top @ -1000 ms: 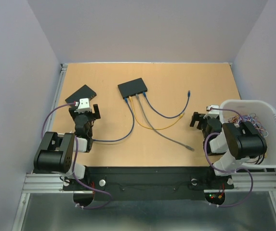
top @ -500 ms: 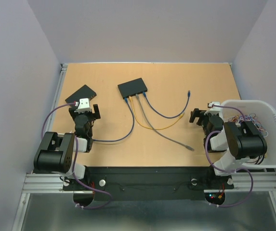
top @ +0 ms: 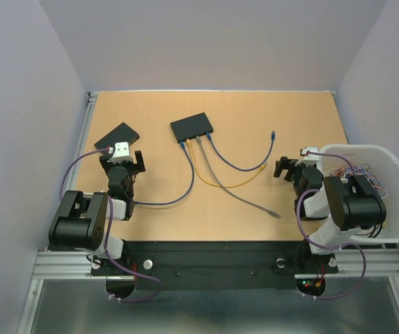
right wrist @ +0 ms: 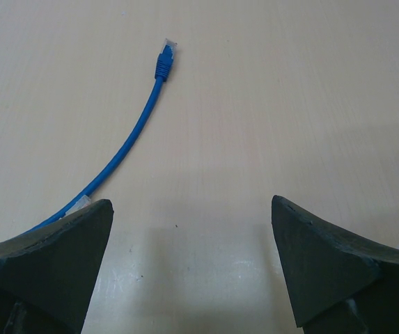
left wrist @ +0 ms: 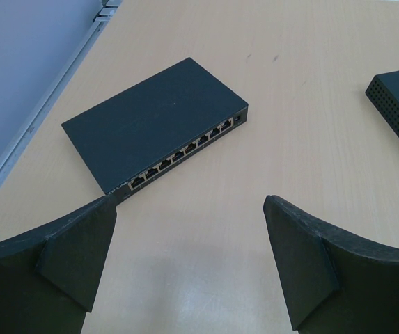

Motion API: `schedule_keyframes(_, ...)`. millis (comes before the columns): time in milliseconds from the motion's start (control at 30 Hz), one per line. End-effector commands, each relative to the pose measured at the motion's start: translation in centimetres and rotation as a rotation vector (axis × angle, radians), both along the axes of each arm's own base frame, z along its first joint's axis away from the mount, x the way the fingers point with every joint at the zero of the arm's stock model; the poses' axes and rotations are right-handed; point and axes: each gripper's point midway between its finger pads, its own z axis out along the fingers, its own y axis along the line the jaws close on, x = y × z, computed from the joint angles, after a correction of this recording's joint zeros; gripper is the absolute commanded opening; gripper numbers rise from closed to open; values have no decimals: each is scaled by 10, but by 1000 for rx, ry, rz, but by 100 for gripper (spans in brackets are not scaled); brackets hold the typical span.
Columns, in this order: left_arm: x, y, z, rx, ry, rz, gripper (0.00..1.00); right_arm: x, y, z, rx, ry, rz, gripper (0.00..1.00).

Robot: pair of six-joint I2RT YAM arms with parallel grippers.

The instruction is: Insert the plug into the switch port

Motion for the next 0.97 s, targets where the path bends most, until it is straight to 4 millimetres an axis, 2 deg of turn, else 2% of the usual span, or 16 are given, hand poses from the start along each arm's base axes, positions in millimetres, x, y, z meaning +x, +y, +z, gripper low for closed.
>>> schedule_keyframes(0,9,3,75,-28,-294,17,99,11,-3,30,-5,-109,-7,100)
schedule_keyframes(933,9,3,74,-30,-293,17,99,13,-3,26,-7,-89,-6,100)
